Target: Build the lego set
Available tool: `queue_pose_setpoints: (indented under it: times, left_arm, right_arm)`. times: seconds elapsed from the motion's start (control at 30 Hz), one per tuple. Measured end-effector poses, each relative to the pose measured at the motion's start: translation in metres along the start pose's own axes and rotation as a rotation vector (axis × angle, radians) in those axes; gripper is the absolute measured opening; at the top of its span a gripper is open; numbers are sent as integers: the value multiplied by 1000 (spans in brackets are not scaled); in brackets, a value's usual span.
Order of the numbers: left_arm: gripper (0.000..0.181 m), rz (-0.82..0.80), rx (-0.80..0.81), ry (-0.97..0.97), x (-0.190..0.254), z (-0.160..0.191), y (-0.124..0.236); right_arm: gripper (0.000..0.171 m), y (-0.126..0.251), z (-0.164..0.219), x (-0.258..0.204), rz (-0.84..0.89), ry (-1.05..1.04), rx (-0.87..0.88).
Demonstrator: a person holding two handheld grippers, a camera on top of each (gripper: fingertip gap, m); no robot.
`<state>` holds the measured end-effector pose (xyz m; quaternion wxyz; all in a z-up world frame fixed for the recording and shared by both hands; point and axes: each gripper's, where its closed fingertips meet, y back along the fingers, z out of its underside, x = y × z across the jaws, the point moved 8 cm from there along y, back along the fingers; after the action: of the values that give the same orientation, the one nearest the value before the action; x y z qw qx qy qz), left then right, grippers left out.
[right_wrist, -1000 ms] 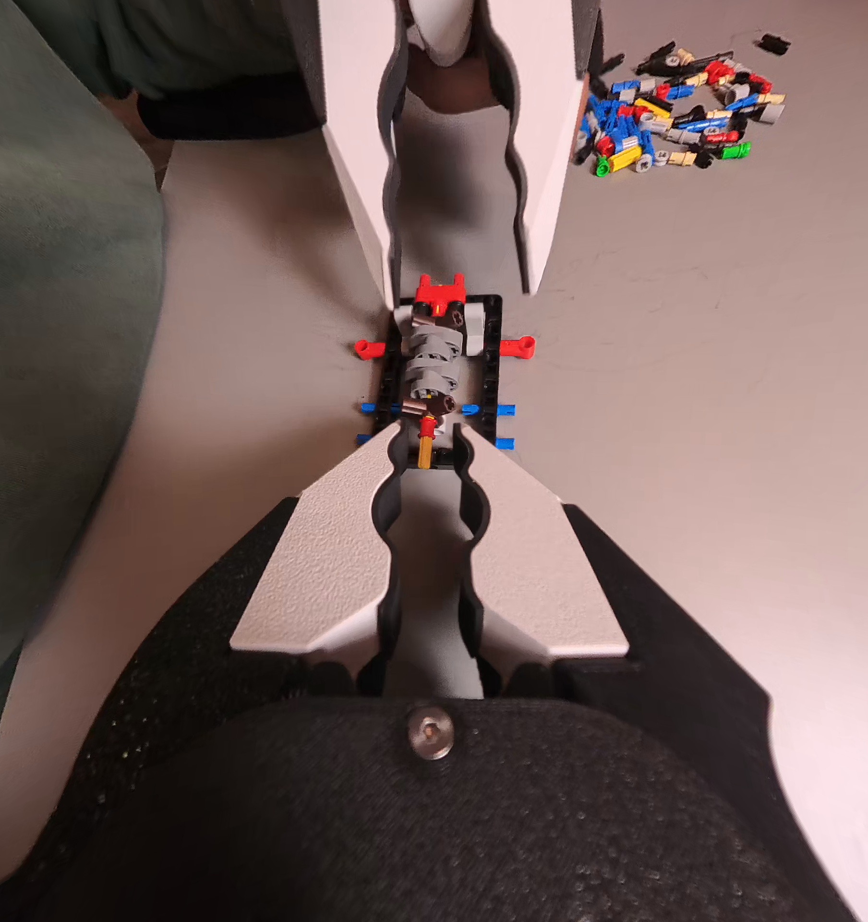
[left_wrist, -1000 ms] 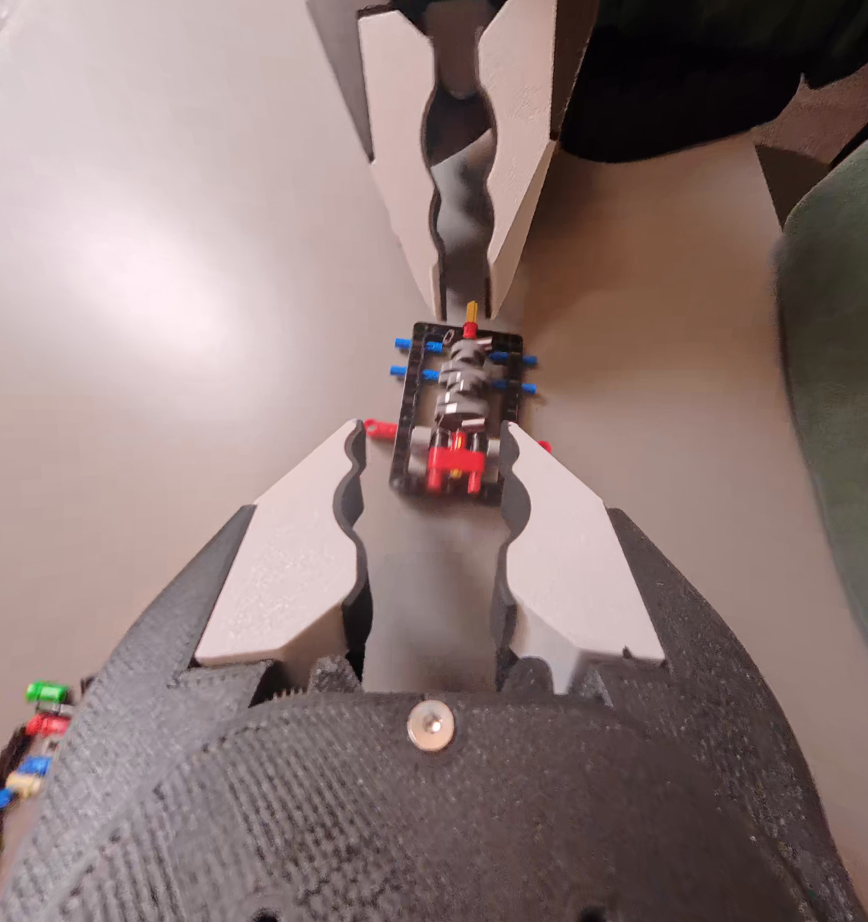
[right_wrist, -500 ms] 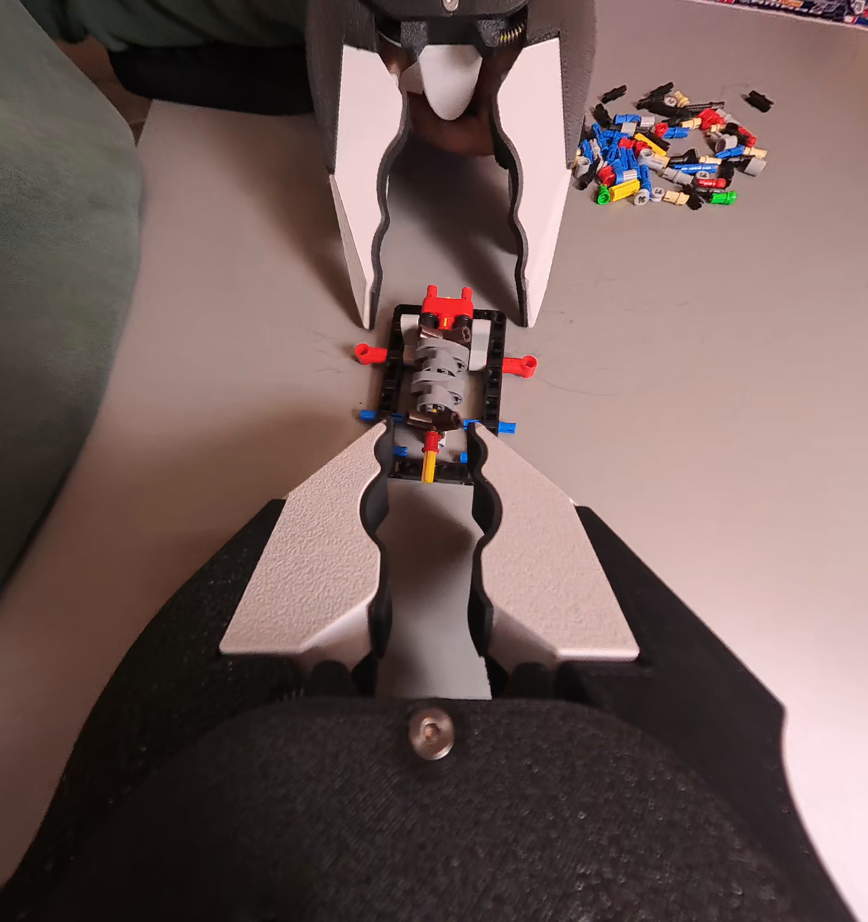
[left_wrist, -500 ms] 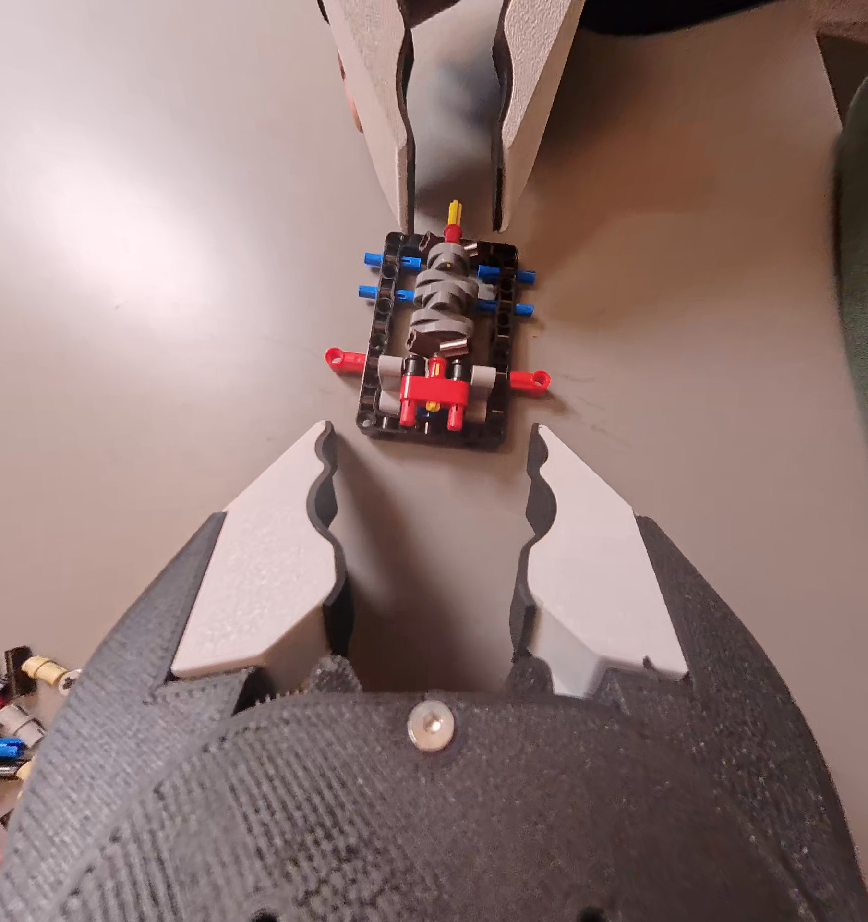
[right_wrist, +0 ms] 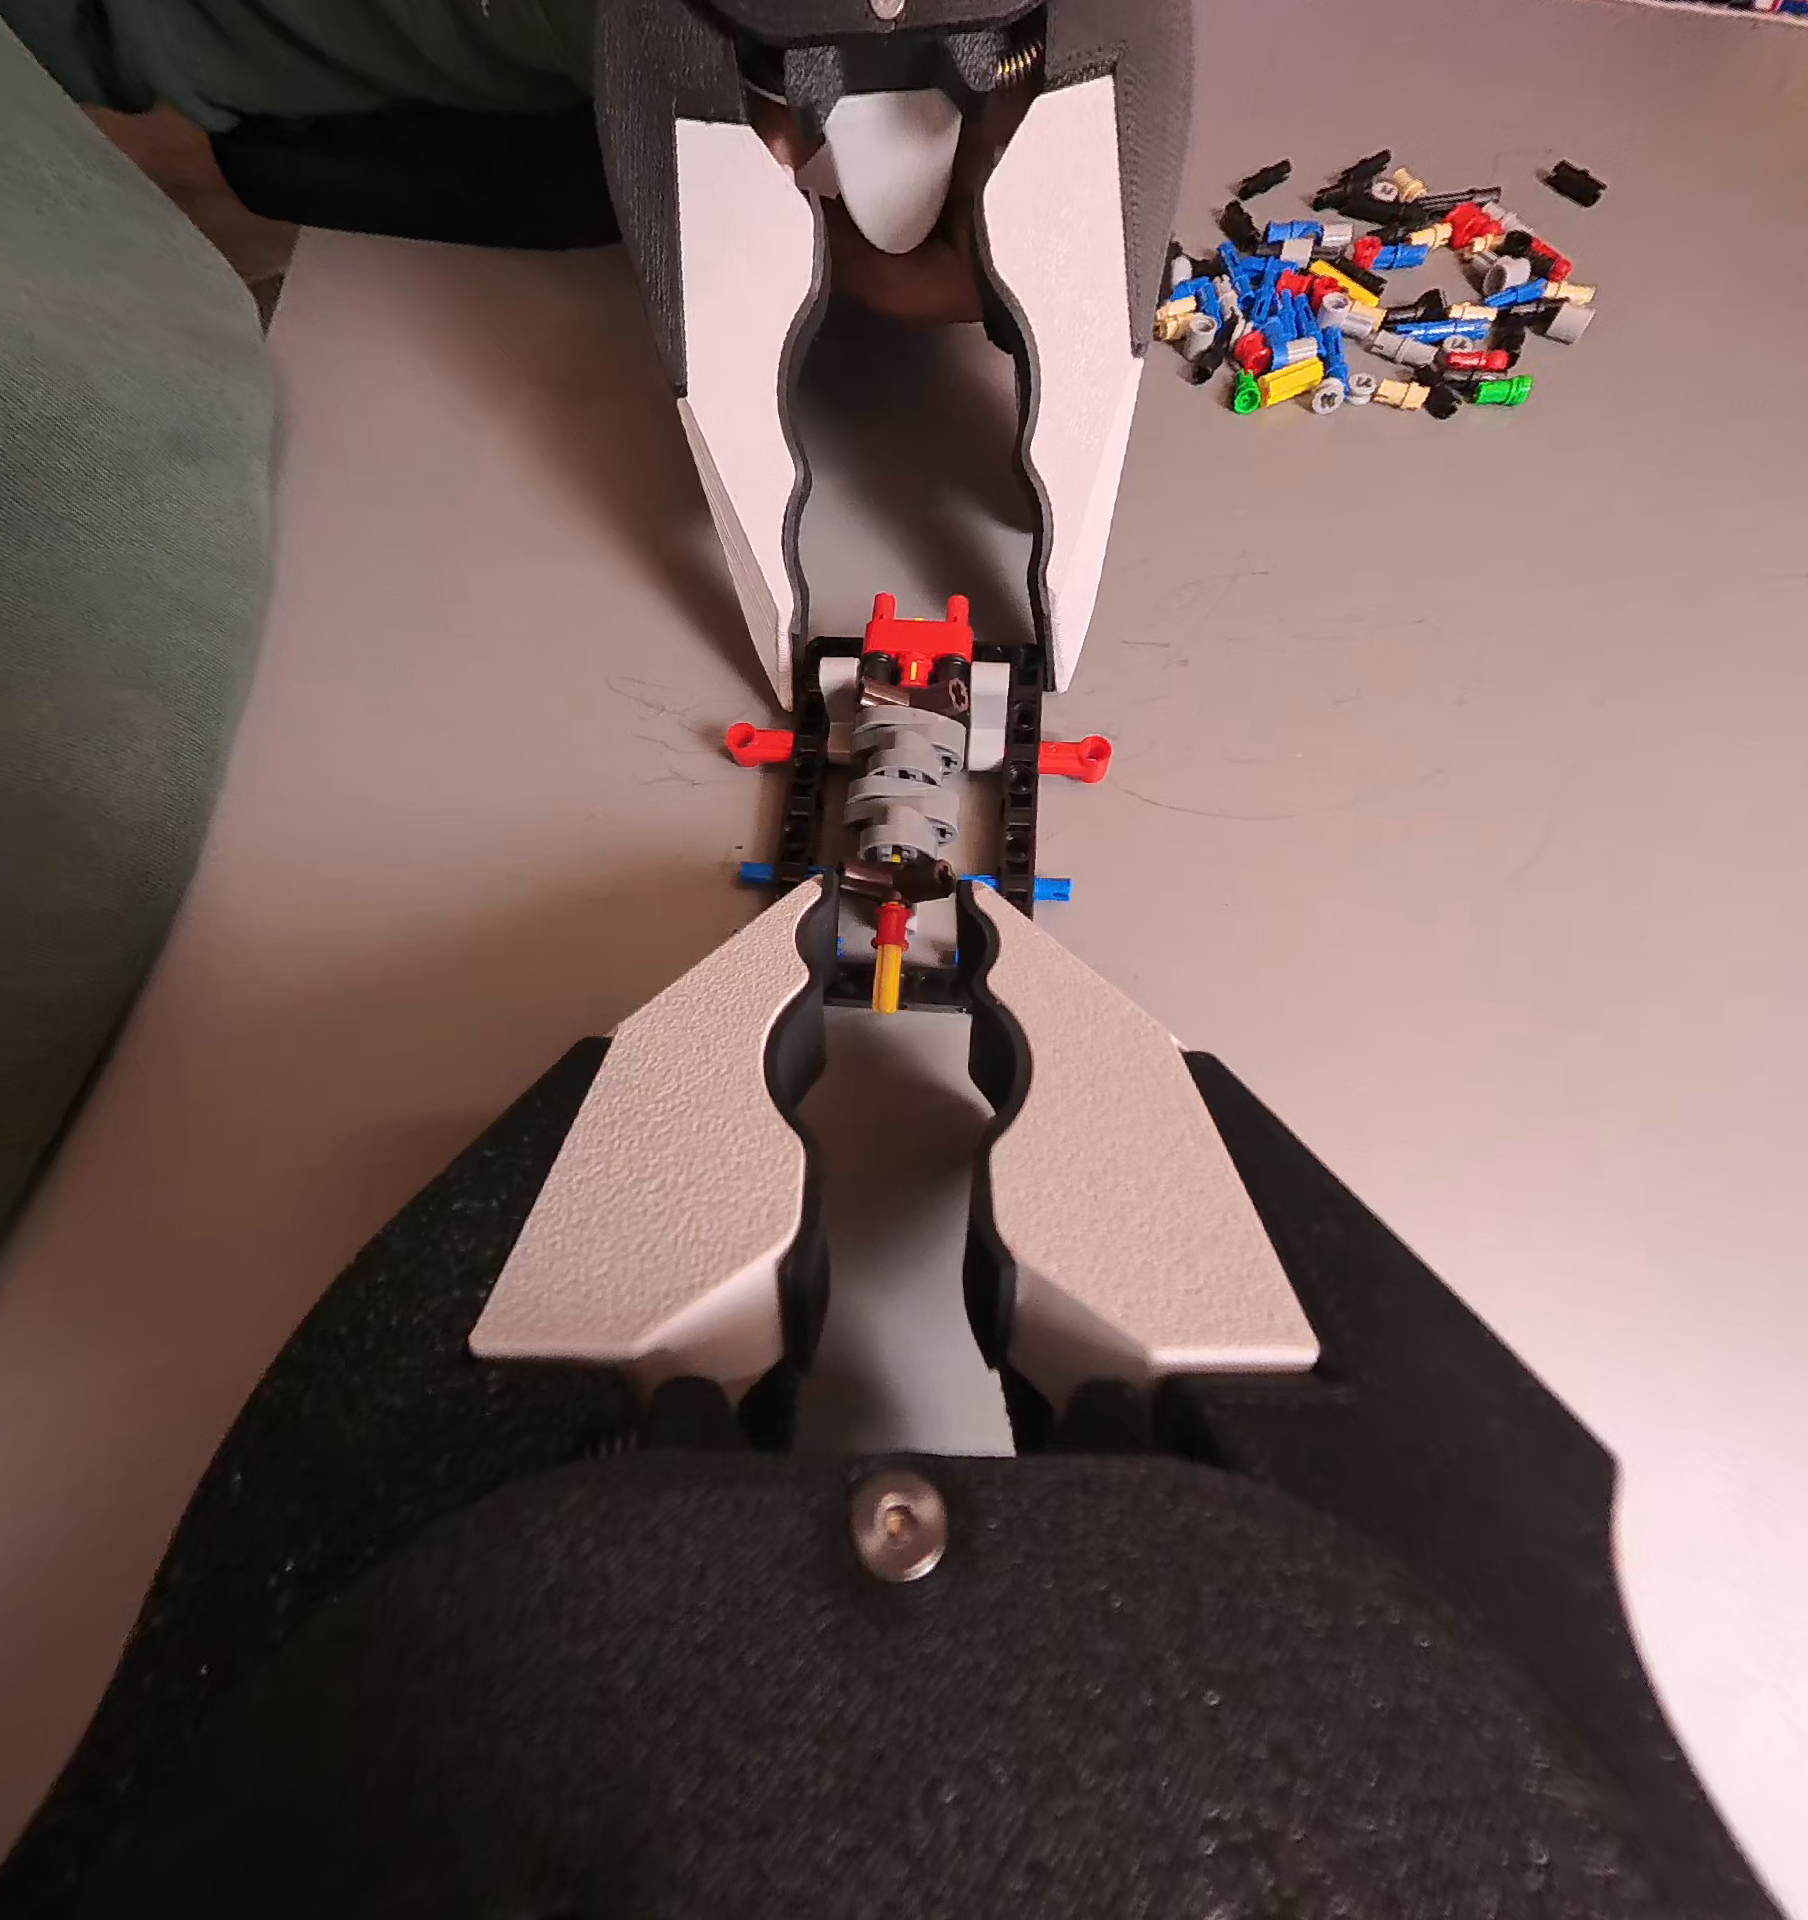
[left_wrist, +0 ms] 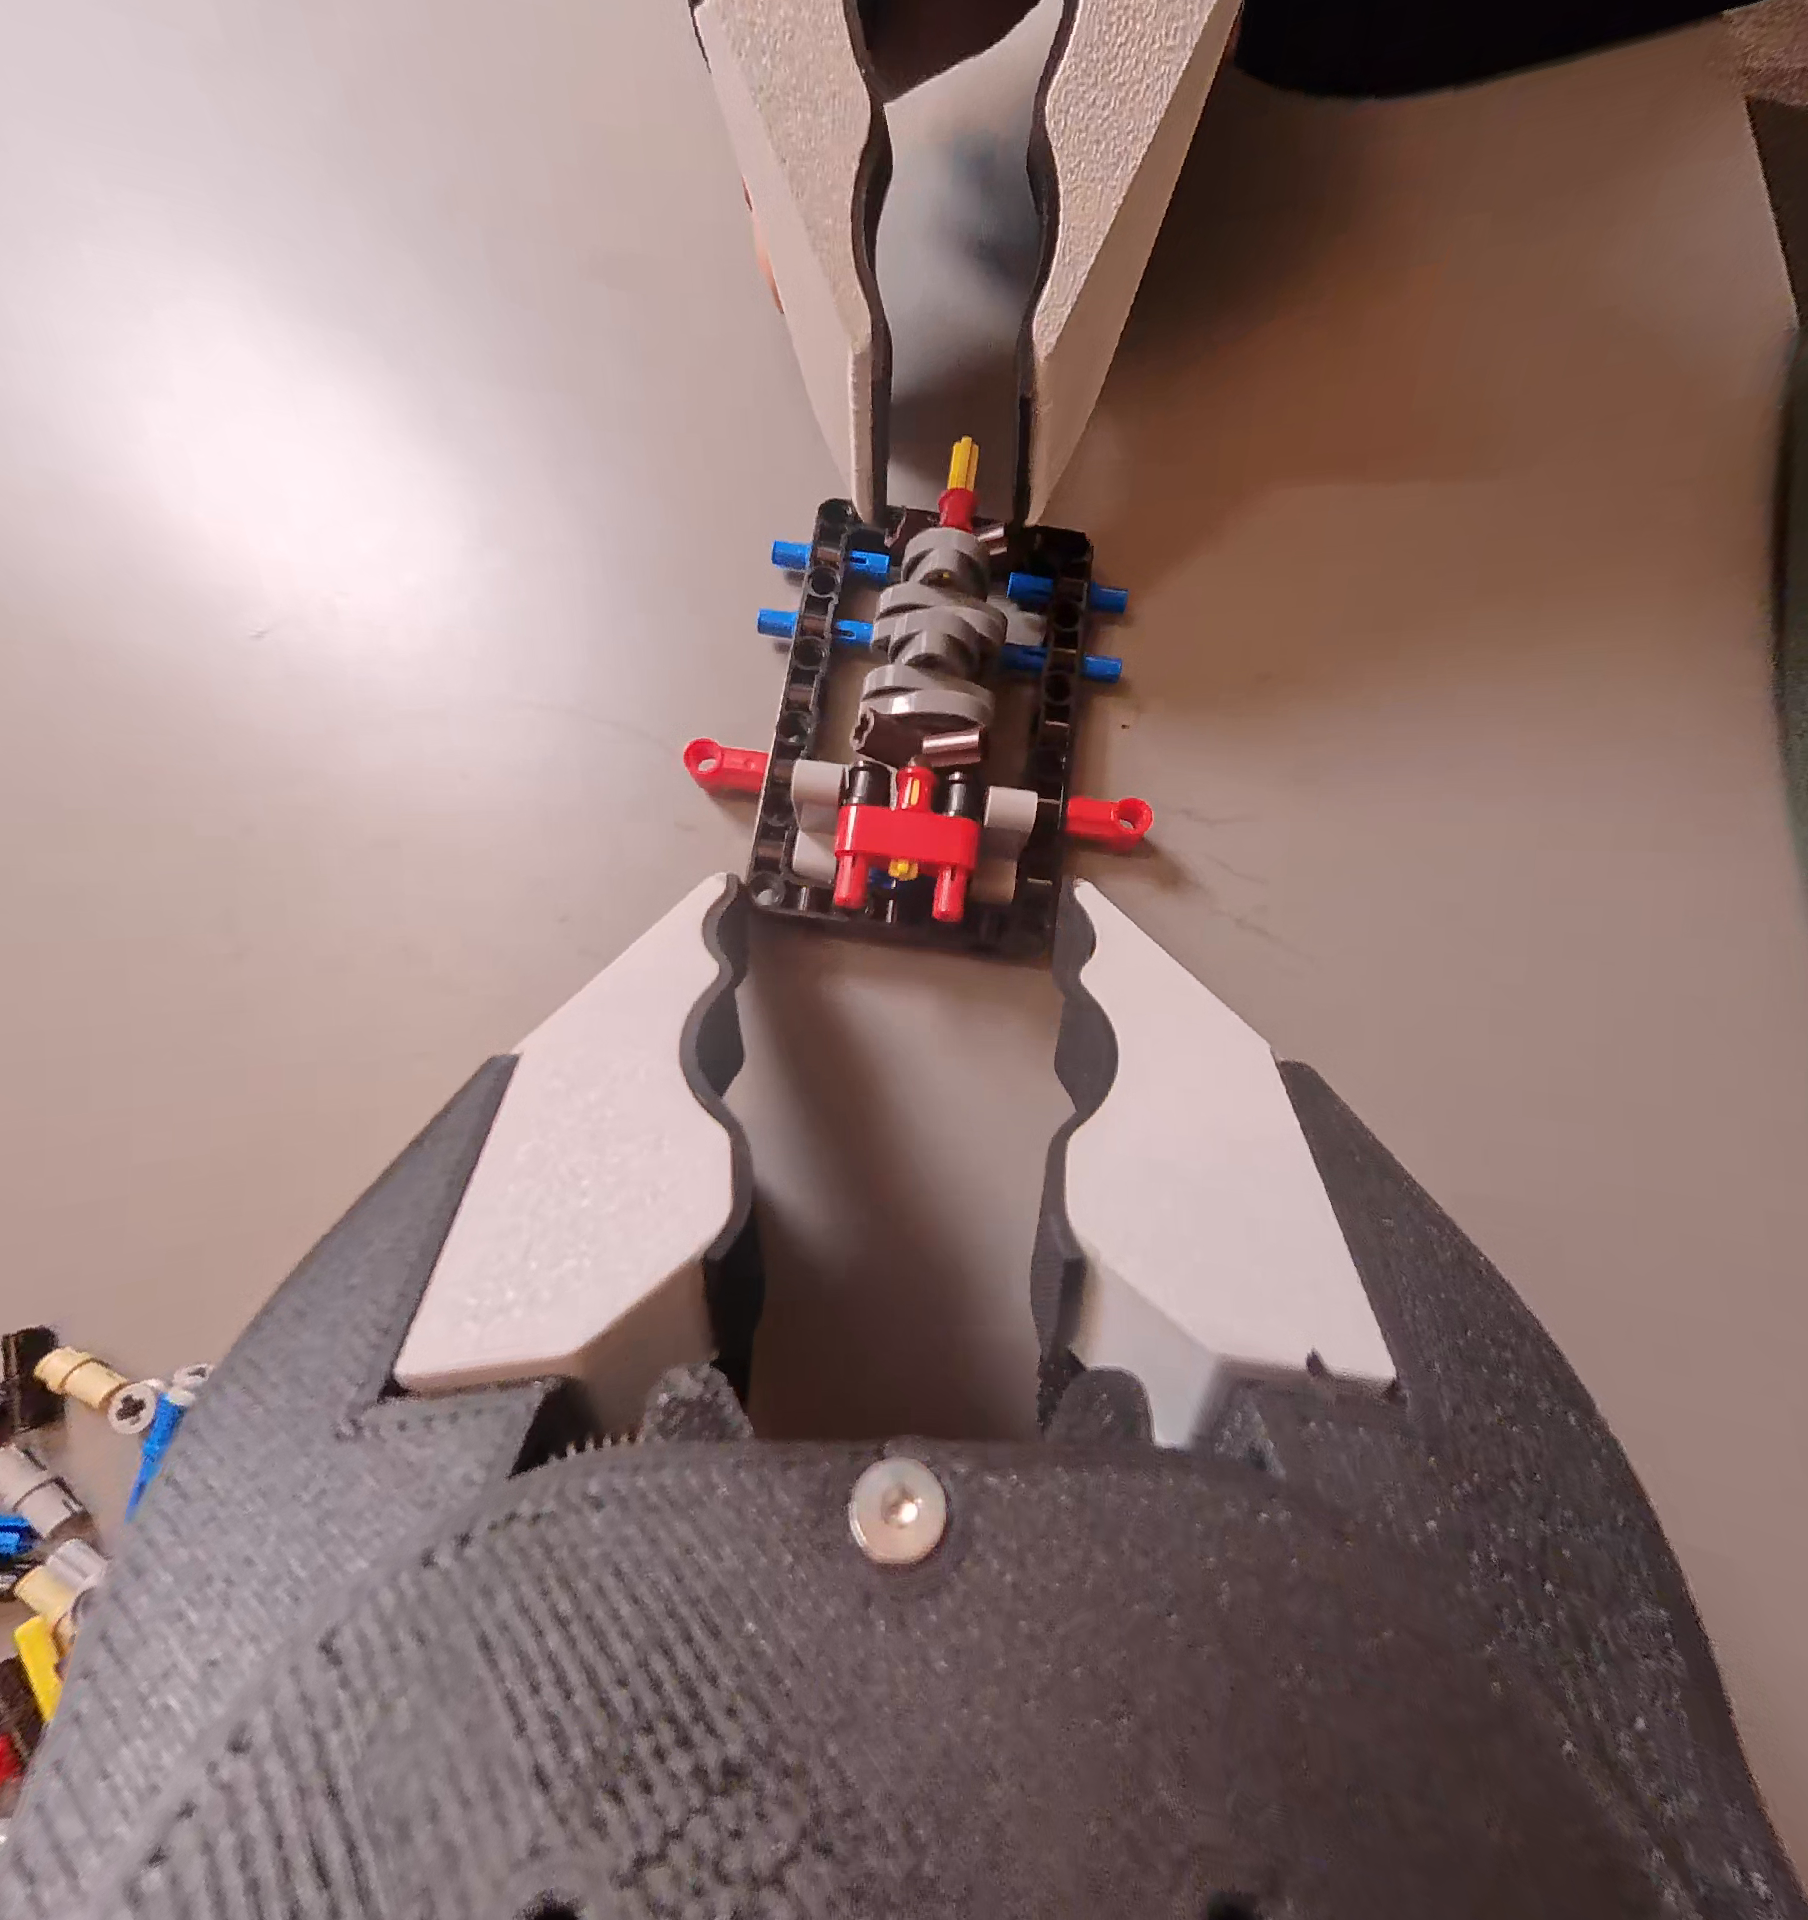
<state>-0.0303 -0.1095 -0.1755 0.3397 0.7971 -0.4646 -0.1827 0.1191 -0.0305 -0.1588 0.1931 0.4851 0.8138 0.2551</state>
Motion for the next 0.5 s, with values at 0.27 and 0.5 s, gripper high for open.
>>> queue_pose_setpoints:
  times: [0.27,0.5]
  left_arm:
    - [58,-51,13,61,5,1,1]
    - [70,-7,48,68,6,5,4]
  right_arm:
    - [21,17,11,-2,63,8,-18]
    - [15,8,12,-2,57,12,5]
